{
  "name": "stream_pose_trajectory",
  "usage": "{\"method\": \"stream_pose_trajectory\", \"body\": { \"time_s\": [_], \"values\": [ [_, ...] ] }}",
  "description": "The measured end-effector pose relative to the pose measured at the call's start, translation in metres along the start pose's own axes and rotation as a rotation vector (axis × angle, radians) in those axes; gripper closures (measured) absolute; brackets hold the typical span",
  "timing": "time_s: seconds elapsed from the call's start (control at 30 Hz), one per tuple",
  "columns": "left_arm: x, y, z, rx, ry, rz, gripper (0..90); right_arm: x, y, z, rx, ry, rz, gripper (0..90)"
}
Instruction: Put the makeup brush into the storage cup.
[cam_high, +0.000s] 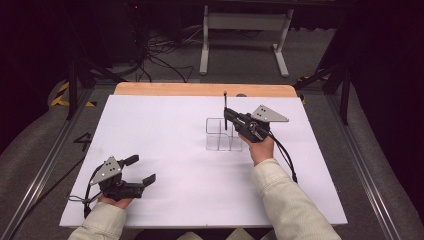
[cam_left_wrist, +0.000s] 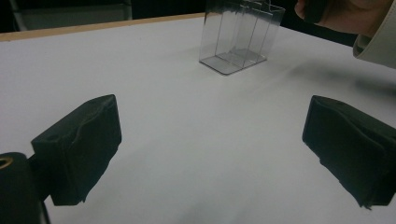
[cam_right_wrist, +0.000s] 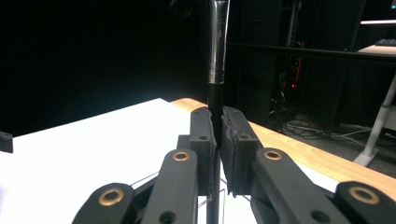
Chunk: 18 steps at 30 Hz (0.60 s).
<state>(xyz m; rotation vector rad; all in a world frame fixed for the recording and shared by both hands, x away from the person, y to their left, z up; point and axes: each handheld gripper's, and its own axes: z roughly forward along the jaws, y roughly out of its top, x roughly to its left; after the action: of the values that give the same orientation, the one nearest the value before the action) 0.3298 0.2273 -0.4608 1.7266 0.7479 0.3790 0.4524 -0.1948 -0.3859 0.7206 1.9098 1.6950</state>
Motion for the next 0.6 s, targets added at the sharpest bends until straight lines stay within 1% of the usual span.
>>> {"method": "stream_pose_trajectory", "body": {
  "time_s": [0.07, 0.17, 0.47, 0.6],
  "values": [
    [0.0, 0.0, 0.0, -0.002, 0.001, 0.0, 5.1, 0.0, -0.001, 0.0, 0.002, 0.001, 0.001, 83.1],
    [0.0, 0.0, 0.0, -0.002, 0.001, 0.0, 5.1, -0.001, -0.005, 0.001, 0.023, -0.002, 0.014, 83.0],
    [0.0, 0.0, 0.0, -0.002, 0.0, 0.0, 5.1, -0.001, -0.01, 0.003, 0.055, 0.0, 0.021, 82.9],
    [0.0, 0.0, 0.0, 0.0, -0.001, 0.0, 5.1, -0.002, -0.011, 0.003, 0.063, -0.002, 0.016, 82.8]
  ]
}}
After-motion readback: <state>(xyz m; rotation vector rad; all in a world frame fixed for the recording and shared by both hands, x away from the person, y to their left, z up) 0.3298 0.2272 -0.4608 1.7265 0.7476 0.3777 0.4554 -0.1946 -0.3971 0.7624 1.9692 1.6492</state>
